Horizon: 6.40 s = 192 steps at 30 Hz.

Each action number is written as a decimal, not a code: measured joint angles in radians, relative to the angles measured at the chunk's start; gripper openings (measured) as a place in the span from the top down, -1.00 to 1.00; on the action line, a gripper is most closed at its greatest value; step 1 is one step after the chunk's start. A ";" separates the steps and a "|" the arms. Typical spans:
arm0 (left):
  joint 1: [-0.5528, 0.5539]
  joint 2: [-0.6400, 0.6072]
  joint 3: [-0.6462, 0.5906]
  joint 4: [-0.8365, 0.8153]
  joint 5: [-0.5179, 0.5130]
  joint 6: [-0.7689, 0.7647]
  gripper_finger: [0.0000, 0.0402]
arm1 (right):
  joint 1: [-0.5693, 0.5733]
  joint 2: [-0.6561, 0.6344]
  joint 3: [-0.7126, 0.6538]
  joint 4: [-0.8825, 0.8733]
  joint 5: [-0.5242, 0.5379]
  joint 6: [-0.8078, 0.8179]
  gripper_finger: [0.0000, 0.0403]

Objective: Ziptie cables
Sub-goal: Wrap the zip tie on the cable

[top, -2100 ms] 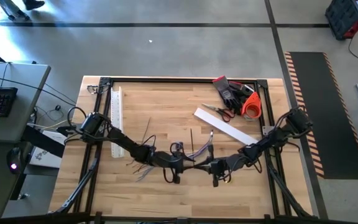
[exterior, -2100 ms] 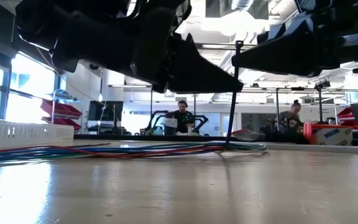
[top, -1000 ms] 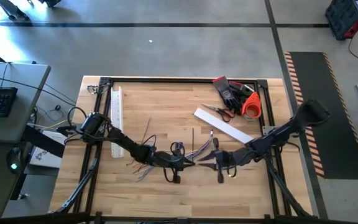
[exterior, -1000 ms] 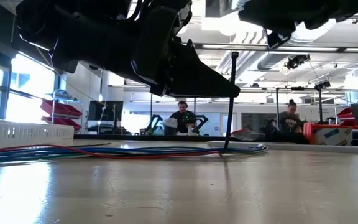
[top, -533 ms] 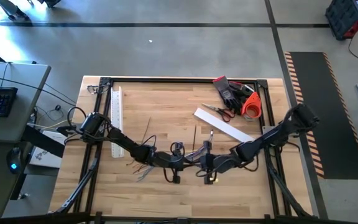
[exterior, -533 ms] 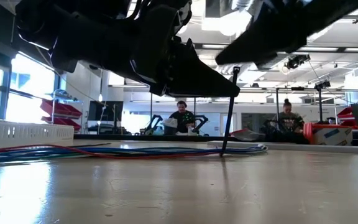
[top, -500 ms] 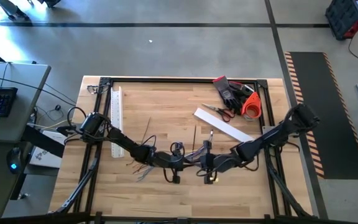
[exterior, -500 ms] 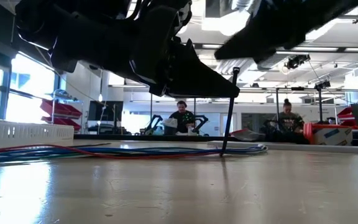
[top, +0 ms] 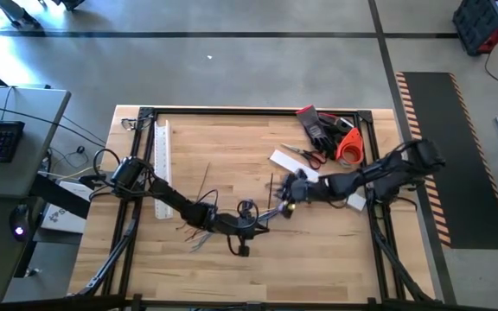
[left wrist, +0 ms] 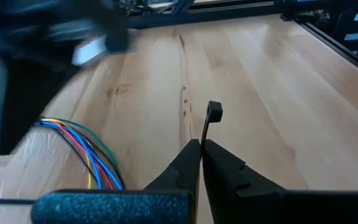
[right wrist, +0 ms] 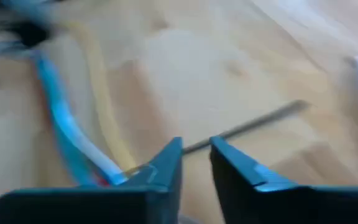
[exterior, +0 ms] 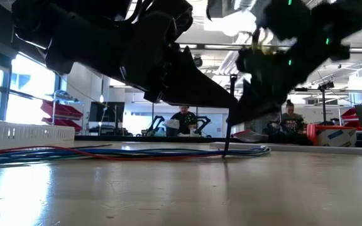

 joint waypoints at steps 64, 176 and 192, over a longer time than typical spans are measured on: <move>-0.011 0.001 -0.002 0.018 -0.092 -0.063 1.00 | 0.238 0.239 -0.014 0.463 0.346 -0.824 1.00; 0.069 0.001 -0.126 0.267 0.228 -0.427 1.00 | 0.459 0.387 0.148 0.439 0.788 -1.306 0.41; 0.069 0.001 -0.127 0.264 0.228 -0.419 1.00 | 0.456 0.387 0.148 0.461 0.789 -1.300 0.94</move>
